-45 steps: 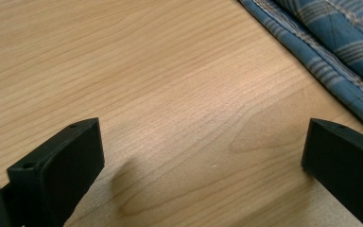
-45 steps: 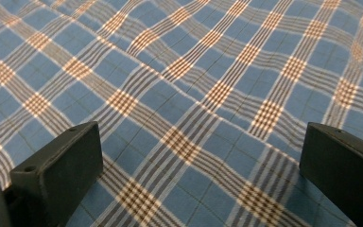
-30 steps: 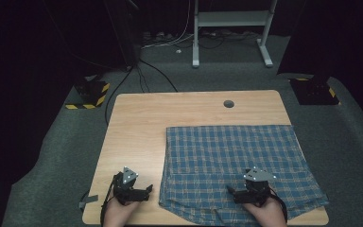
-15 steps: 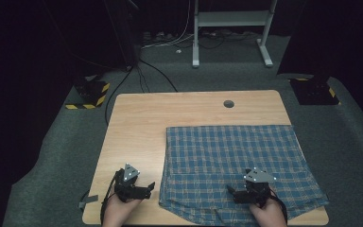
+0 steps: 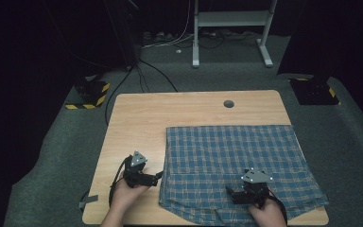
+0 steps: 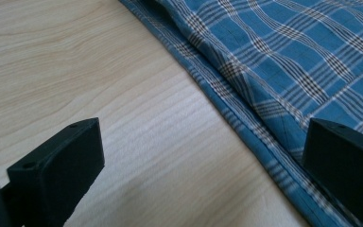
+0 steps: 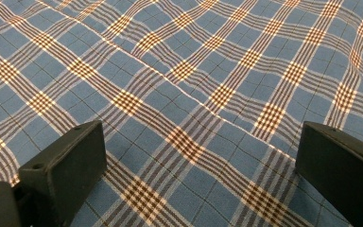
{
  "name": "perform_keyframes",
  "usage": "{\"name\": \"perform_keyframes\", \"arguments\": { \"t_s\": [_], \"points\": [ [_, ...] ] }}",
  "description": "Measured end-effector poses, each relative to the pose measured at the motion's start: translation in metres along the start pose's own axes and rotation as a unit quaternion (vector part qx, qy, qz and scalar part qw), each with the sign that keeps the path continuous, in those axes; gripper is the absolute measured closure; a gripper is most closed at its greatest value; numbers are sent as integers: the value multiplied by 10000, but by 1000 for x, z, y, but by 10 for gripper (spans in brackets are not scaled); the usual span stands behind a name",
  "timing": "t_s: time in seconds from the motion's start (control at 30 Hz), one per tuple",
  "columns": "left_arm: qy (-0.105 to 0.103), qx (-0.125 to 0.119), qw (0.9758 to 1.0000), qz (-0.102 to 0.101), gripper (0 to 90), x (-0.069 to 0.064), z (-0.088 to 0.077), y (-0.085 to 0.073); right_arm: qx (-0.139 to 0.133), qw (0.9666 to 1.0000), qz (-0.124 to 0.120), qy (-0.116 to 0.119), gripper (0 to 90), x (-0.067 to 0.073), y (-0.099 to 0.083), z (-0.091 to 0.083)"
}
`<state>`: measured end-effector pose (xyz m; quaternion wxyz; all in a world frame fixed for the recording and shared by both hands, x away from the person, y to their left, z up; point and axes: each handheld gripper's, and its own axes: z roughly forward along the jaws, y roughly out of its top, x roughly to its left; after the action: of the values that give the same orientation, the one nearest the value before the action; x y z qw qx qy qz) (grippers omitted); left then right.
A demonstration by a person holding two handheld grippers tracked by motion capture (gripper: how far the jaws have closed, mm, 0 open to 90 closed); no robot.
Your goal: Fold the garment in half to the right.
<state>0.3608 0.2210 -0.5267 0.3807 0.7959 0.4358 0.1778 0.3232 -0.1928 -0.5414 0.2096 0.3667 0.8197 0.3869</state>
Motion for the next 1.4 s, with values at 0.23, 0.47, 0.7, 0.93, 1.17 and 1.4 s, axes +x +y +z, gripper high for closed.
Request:
{"name": "perform_keyframes", "arguments": {
  "t_s": [0.23,0.47,0.7,0.93,1.17,1.4],
  "points": [
    [-98,-296,9994,-120,6,11,14,13,-25,10000,-18,-21,20,0,0,-1],
    [-31,-358,9992,-184,7,20,26,24,11,10000,-22,10,20,0,0,0],
    [-93,-359,9988,-332,10,29,39,35,-5,10000,19,21,19,0,0,0],
    [-119,-519,9974,-479,22,33,53,47,-23,10000,43,3,19,-1,0,0],
    [-16,-580,9972,-480,33,37,68,63,-1,10000,45,-12,19,-1,0,0],
    [77,-548,9969,-553,52,41,87,73,30,10000,20,-12,19,0,0,1]
  ]
}}
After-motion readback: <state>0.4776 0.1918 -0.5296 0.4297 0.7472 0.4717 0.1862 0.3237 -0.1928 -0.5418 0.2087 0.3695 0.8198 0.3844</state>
